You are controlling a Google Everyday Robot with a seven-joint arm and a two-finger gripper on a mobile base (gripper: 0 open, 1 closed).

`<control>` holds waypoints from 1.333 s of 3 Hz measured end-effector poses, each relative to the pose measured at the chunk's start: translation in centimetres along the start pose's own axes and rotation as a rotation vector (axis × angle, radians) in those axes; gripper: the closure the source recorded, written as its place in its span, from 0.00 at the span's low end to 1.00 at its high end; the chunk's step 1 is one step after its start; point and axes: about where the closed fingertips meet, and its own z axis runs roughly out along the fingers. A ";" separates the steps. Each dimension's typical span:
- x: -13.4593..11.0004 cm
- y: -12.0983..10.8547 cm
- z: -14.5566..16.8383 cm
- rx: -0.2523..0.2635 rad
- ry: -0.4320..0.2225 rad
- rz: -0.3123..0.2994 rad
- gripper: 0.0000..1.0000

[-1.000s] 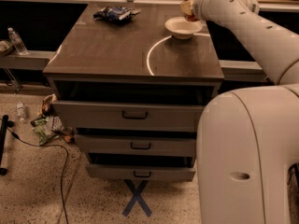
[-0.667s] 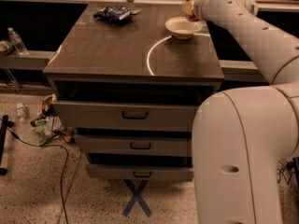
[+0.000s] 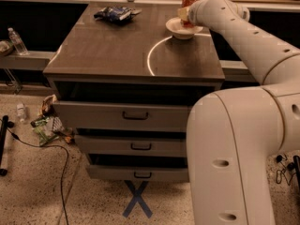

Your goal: Place coke can into paper bowl

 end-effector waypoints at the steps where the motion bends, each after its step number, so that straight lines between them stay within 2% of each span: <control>1: 0.8 0.8 0.8 -0.014 0.010 0.023 0.51; 3: 1.2 1.3 0.8 -0.009 0.017 0.026 0.04; 4: 0.9 1.3 0.3 0.002 0.014 0.017 0.00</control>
Offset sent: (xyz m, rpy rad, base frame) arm 0.0019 0.0119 -0.0163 0.0356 0.0246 -0.0066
